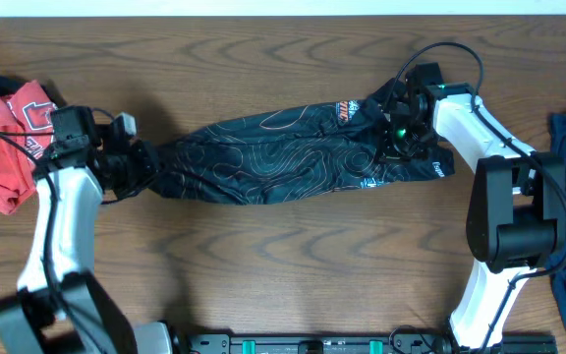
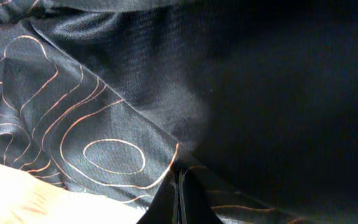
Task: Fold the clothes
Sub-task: 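Fold the left end rightward toward the right gripper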
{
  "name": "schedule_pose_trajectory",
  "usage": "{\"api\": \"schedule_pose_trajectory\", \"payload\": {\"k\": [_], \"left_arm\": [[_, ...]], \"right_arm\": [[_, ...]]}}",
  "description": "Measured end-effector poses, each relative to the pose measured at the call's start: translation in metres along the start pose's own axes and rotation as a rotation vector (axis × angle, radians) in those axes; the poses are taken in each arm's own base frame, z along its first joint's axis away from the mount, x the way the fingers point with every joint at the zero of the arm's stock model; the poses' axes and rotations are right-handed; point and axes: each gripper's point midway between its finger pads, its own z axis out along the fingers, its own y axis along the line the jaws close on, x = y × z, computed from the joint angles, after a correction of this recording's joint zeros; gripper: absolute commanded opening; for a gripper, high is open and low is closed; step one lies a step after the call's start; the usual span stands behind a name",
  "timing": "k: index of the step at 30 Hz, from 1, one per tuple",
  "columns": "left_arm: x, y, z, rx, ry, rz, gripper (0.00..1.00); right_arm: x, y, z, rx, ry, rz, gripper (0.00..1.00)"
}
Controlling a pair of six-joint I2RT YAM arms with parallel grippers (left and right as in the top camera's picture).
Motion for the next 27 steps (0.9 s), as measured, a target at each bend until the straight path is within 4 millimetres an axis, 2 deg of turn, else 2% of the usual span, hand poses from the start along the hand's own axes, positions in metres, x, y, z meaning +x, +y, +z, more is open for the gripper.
{"api": "schedule_pose_trajectory", "payload": {"k": [3,8,12,27], "left_arm": [[0.007,-0.016,-0.003,0.008,0.004,0.029,0.06],[0.021,-0.037,0.009,0.016,0.048,0.088,0.06],[0.03,-0.062,0.019,0.044,0.06,0.148,0.06],[0.057,-0.139,0.051,0.119,0.046,0.313,0.06]], "right_arm": [[0.0,0.001,0.0,-0.005,0.0,0.0,0.01],[0.002,0.002,0.0,-0.012,0.01,0.004,0.01],[0.004,0.003,0.0,-0.015,0.015,0.006,0.01],[0.009,0.003,0.0,-0.017,0.035,0.014,0.01]]}}
